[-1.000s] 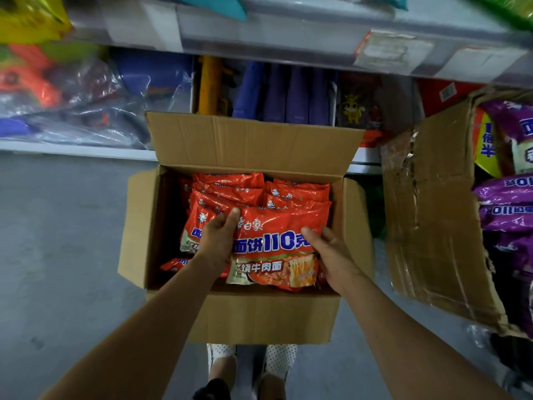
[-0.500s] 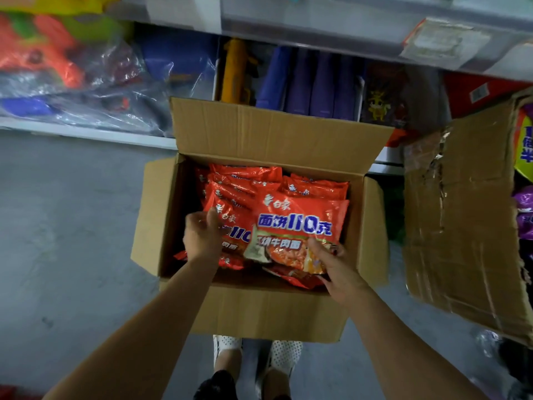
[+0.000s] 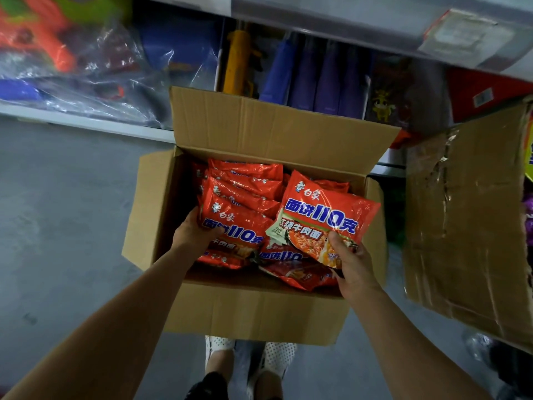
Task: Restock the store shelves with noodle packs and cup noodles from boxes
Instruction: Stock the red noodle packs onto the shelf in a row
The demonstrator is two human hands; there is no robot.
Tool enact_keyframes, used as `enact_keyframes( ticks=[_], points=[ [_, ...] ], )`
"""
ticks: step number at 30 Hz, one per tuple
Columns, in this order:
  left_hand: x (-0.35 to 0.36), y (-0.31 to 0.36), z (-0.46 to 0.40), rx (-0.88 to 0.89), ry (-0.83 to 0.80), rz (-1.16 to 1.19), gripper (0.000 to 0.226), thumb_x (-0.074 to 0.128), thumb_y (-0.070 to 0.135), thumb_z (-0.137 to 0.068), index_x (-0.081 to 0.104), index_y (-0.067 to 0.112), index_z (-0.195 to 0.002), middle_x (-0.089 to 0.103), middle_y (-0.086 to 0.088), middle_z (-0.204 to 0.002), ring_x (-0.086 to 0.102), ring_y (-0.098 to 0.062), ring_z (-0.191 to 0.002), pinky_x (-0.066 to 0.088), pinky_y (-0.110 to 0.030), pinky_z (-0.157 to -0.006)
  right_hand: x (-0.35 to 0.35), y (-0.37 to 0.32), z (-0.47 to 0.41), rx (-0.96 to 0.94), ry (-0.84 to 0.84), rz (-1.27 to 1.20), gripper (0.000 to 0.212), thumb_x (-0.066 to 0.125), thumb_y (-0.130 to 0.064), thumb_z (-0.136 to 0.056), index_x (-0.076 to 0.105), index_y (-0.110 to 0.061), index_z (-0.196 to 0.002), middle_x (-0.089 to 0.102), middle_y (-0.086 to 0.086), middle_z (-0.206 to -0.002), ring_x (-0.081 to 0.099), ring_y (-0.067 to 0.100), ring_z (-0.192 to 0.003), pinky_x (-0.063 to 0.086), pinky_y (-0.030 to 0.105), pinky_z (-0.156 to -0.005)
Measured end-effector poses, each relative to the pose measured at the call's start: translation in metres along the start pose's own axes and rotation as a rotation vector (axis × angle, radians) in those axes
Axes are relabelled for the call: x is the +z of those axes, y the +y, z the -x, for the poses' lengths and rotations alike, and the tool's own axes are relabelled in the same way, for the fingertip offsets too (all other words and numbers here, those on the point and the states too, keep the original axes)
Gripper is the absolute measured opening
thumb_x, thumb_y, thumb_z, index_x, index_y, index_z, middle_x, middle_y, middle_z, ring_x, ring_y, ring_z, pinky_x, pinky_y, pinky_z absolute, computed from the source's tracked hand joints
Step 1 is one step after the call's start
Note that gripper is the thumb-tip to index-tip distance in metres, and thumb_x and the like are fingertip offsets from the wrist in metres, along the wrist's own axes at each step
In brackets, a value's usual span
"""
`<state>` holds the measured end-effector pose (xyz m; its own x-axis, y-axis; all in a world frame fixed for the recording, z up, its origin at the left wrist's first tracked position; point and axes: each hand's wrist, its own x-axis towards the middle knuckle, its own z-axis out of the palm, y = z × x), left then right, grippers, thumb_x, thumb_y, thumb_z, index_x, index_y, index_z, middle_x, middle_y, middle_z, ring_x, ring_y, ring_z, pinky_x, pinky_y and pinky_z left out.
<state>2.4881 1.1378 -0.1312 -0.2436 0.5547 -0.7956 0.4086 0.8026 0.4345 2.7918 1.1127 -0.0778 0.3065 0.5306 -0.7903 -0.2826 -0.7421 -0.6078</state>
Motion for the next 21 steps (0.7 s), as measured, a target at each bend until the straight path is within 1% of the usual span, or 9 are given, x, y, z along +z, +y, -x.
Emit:
enact_keyframes(
  ticks=[3, 5, 7, 9, 11, 13, 15, 18, 21],
  points=[
    [0.006, -0.009, -0.007, -0.001, 0.011, -0.203, 0.078, 0.083, 0.047, -0.076, 0.047, 0.026, -0.142, 0.062, -0.005, -0.133, 0.051, -0.034, -0.129, 0.044, -0.054, -0.106, -0.002, 0.002, 0.000, -0.001, 0.019, 0.008, 0.043, 0.078, -0.026, -0.085, 0.062, -0.023, -0.125, 0.078, -0.006, -0.100, 0.076, 0.012, -0.086, 0.058, 0.040, -0.079],
    [0.009, -0.010, -0.006, 0.011, 0.030, -0.433, 0.079, 0.079, 0.054, -0.077, 0.047, 0.025, -0.144, 0.058, -0.007, -0.135, 0.044, -0.037, -0.133, 0.042, -0.053, -0.106, -0.002, 0.003, 0.001, 0.003, 0.030, 0.006, 0.039, 0.078, -0.026, -0.085, 0.063, -0.024, -0.122, 0.078, -0.008, -0.097, 0.076, 0.011, -0.084, 0.057, 0.036, -0.074],
    [0.009, -0.008, -0.004, 0.037, 0.060, -0.523, 0.076, 0.076, 0.055, -0.081, 0.047, 0.025, -0.144, 0.055, -0.010, -0.137, 0.040, -0.037, -0.134, 0.041, -0.052, -0.105, -0.002, 0.003, 0.003, 0.009, 0.030, 0.006, 0.033, 0.077, -0.026, -0.086, 0.064, -0.027, -0.116, 0.078, -0.010, -0.094, 0.075, 0.010, -0.084, 0.055, 0.033, -0.070],
    [0.009, -0.010, -0.003, 0.051, 0.057, -0.494, 0.074, 0.077, 0.053, -0.081, 0.049, 0.024, -0.143, 0.054, -0.011, -0.137, 0.041, -0.036, -0.133, 0.041, -0.050, -0.106, -0.003, 0.001, 0.005, 0.010, 0.020, 0.006, 0.031, 0.078, -0.026, -0.086, 0.065, -0.029, -0.114, 0.078, -0.011, -0.094, 0.075, 0.009, -0.083, 0.054, 0.032, -0.069],
    [0.007, -0.011, 0.001, 0.076, 0.024, -0.381, 0.071, 0.080, 0.050, -0.079, 0.053, 0.022, -0.139, 0.059, -0.008, -0.133, 0.049, -0.034, -0.128, 0.045, -0.050, -0.105, -0.004, -0.001, 0.007, 0.011, 0.010, 0.006, 0.029, 0.077, -0.026, -0.086, 0.065, -0.029, -0.112, 0.078, -0.011, -0.093, 0.075, 0.007, -0.080, 0.053, 0.032, -0.068],
    [0.006, -0.009, 0.010, 0.092, -0.013, -0.197, 0.063, 0.082, 0.039, -0.080, 0.057, 0.018, -0.133, 0.066, -0.006, -0.126, 0.060, -0.030, -0.119, 0.050, -0.050, -0.100, -0.005, -0.005, 0.011, 0.014, 0.012, 0.003, 0.027, 0.077, -0.025, -0.086, 0.065, -0.028, -0.110, 0.078, -0.011, -0.092, 0.075, 0.006, -0.079, 0.053, 0.031, -0.067],
    [0.002, -0.001, 0.022, 0.112, -0.027, -0.117, 0.057, 0.082, 0.030, -0.082, 0.058, 0.015, -0.132, 0.068, -0.005, -0.121, 0.064, -0.027, -0.112, 0.052, -0.044, -0.096, -0.007, -0.010, 0.016, 0.011, 0.008, 0.003, 0.027, 0.077, -0.025, -0.086, 0.066, -0.027, -0.111, 0.078, -0.009, -0.095, 0.075, 0.007, -0.080, 0.054, 0.031, -0.067],
    [-0.008, 0.011, 0.035, 0.125, 0.000, -0.036, 0.050, 0.083, 0.032, -0.080, 0.061, 0.017, -0.123, 0.067, 0.000, -0.108, 0.063, -0.021, -0.096, 0.051, -0.034, -0.085, -0.008, -0.020, 0.026, 0.016, 0.002, 0.007, 0.031, 0.078, -0.025, -0.085, 0.066, -0.025, -0.113, 0.078, -0.005, -0.100, 0.076, 0.012, -0.086, 0.055, 0.033, -0.069],
    [-0.024, 0.021, 0.049, 0.104, 0.026, 0.099, 0.045, 0.086, 0.035, -0.077, 0.066, 0.022, -0.115, 0.071, 0.003, -0.101, 0.067, -0.021, -0.091, 0.055, -0.035, -0.084, -0.010, -0.032, 0.040, 0.025, 0.002, 0.006, 0.029, 0.080, -0.027, -0.083, 0.067, -0.027, -0.110, 0.078, -0.004, -0.100, 0.075, 0.015, -0.089, 0.055, 0.034, -0.071]
  ],
)
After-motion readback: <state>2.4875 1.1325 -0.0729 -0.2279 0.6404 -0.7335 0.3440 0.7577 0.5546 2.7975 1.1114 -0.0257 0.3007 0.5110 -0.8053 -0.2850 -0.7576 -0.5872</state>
